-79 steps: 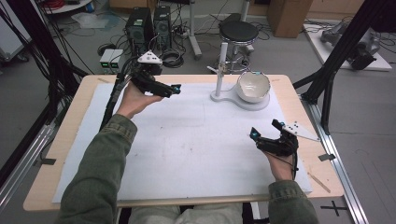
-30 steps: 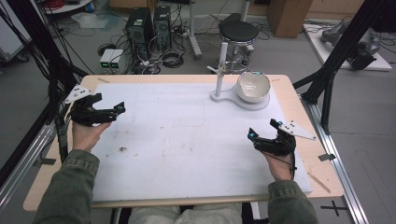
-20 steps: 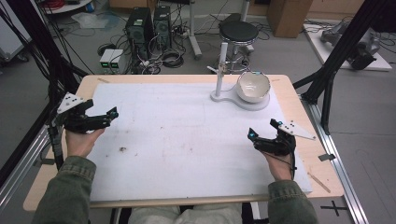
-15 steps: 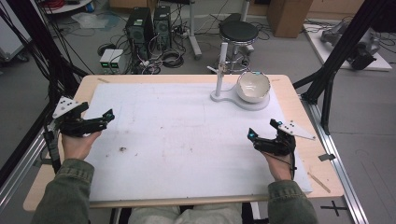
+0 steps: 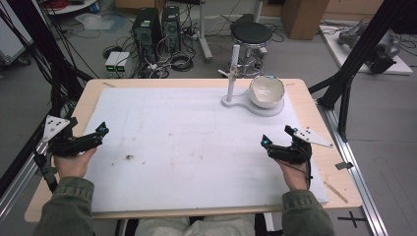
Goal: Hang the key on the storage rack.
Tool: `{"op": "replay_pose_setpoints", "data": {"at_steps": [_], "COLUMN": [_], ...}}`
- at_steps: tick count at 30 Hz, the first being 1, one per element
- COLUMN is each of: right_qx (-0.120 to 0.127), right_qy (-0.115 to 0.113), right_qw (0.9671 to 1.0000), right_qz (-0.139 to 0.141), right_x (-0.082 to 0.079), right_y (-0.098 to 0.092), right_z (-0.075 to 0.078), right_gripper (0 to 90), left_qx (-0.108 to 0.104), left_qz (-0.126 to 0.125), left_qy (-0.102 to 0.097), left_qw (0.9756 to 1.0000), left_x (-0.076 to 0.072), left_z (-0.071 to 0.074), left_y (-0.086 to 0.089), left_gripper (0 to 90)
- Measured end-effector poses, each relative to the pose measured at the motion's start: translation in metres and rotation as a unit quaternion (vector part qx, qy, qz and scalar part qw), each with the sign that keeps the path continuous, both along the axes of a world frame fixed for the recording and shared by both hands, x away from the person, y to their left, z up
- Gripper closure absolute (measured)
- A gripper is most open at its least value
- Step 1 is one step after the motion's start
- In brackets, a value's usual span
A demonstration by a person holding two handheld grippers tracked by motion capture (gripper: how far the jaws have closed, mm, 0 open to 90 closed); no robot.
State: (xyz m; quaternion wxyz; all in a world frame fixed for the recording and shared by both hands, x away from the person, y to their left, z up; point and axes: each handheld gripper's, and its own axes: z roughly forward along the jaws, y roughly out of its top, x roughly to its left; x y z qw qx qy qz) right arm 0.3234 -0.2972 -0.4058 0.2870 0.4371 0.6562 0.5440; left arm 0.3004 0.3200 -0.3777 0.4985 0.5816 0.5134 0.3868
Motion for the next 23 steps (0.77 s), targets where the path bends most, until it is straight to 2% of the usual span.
{"op": "replay_pose_setpoints", "data": {"at_steps": [5, 10, 19, 21, 23], "right_qx": [0.002, -0.001, -0.003, -0.005, -0.006], "right_qy": [0.002, 0.000, 0.007, 0.006, 0.007], "right_qw": [1.0000, 1.0000, 1.0000, 1.0000, 1.0000], "right_qz": [-0.004, -0.002, 0.000, 0.000, -0.001], "right_x": [-0.001, 0.000, 0.000, 0.000, 0.000], "right_y": [-0.001, -0.001, 0.001, 0.001, 0.001], "right_z": [0.000, 0.000, -0.001, -0.001, -0.001], "right_gripper": [0.5, 0.5, 0.5, 0.5, 0.5], "left_qx": [-0.010, -0.020, -0.033, -0.035, -0.032], "left_qz": [0.024, 0.029, 0.007, -0.007, -0.020], "left_qy": [-0.008, -0.022, -0.028, -0.023, -0.027], "left_qw": [0.9996, 0.9991, 0.9990, 0.9991, 0.9989], "left_x": [-0.010, -0.019, -0.024, -0.022, -0.021], "left_z": [-0.013, -0.021, -0.030, -0.031, -0.032], "left_y": [0.007, 0.011, 0.009, 0.009, 0.009], "left_gripper": [1.6, 1.6, 1.7, 1.6, 1.7]}}
